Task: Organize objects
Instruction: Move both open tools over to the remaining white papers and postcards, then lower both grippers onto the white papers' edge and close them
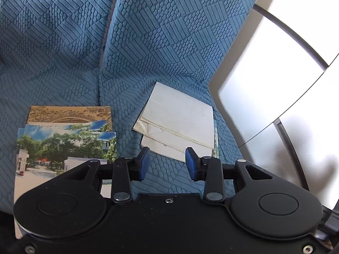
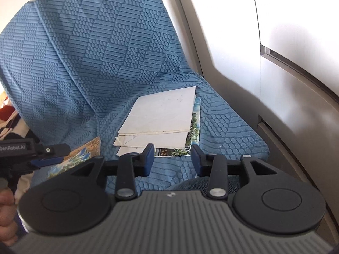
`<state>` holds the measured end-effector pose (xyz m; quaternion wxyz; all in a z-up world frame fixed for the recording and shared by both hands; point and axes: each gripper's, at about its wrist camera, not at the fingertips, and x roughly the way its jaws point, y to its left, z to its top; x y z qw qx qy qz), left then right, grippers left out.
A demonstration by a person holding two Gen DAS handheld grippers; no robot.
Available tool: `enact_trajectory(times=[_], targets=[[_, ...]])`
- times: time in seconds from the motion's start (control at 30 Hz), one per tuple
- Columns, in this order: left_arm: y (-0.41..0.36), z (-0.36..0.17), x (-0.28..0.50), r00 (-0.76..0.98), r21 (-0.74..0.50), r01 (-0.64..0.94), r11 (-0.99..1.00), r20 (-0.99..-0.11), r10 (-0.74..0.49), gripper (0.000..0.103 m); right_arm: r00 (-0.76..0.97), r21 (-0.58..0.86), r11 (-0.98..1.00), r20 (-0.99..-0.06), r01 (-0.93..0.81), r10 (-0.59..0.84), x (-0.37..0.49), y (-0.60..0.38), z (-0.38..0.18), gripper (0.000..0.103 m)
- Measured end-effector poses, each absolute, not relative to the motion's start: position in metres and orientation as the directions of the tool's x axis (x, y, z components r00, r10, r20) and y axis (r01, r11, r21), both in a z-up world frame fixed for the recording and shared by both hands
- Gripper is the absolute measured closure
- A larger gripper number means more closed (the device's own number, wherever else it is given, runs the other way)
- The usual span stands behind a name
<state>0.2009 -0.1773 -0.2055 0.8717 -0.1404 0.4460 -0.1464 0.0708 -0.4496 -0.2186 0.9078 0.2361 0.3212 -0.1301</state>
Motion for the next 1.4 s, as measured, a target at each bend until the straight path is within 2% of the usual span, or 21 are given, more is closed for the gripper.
enact_trajectory(times=[0.53,0.77,1.07,1.4], targets=[[-0.226,-0.253,0.276,0.507,-0.368,0.14,0.919,-0.77,-0.386,0.068,0.736,0.58,0.679,-0.671,0.45,0.086,0.132,-0.507,-0.249,0.06],[-0.243,-0.275,0.301,0.473,-0.359,0.146,0.922,-0.793,-0.384,0.068,0.723,0.602,0.631,-0.684,0.489,0.093,0.157,-0.521,-0.265,0.06],[-0.257,-0.306,0.323,0.445,-0.347,0.127,0.929,-0.817,-0.366,0.068,0.702,0.654,0.565,-0.691,0.503,0.175,0.188,-0.53,-0.294,0.061],[-0.265,-0.32,0.327,0.444,-0.32,0.115,0.941,-0.83,-0.337,0.068,0.664,0.647,0.57,-0.715,0.507,0.22,0.208,-0.532,-0.313,0.063]])
